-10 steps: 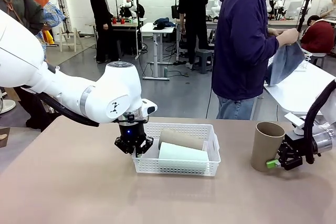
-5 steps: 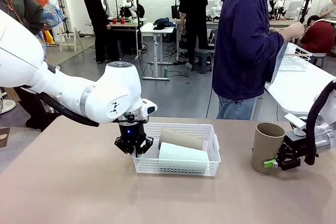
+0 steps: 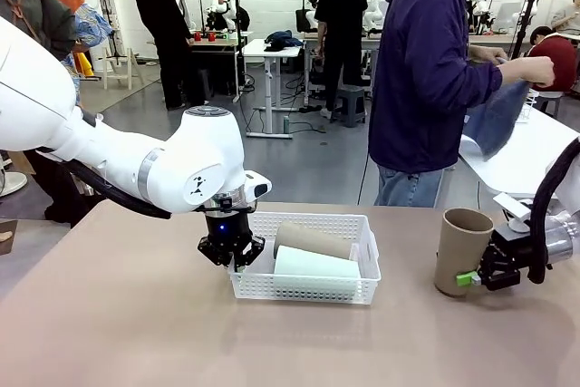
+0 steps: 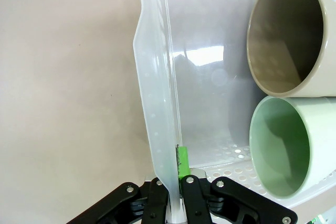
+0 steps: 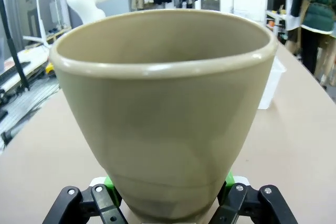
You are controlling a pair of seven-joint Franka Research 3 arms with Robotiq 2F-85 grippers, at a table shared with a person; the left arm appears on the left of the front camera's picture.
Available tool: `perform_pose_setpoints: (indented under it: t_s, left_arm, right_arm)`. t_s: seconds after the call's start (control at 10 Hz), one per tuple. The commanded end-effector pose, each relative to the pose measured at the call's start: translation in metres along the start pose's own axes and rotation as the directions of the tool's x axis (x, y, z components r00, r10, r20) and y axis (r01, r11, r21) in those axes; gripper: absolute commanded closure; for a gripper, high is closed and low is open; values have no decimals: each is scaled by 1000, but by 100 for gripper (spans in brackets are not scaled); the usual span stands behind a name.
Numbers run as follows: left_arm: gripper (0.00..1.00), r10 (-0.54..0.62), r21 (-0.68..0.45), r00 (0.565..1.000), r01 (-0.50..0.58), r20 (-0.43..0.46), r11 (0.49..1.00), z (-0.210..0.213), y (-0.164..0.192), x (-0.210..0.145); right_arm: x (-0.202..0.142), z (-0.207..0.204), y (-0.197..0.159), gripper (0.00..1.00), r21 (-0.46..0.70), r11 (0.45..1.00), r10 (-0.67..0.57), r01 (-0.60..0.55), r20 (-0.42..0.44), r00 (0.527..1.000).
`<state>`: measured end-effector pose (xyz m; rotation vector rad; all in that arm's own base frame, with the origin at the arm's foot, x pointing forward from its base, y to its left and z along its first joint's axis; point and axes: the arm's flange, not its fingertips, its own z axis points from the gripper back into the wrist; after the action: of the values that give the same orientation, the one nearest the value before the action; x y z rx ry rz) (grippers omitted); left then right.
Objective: Clean and organize the cups into the basket.
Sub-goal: Pick up the Reusable plastic cup from the right side of the table and stack it inside the Organizing basket in the center of the table.
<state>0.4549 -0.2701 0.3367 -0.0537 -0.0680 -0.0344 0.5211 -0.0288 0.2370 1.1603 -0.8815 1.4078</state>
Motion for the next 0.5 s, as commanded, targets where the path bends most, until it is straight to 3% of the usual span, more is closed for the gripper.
perform_pose_setpoints:
  t_s: [0.0,0.4]
  left_arm:
    - [100,-4,2,1000,4,-1,1000,0,-1,-1]
    - [100,-4,2,1000,4,-1,1000,0,-1,-1]
  right_arm:
    - [54,-1,16,34,-73,991,-114,114,1,993]
    - [131,-2,30,34,-94,988,-121,119,-18,992]
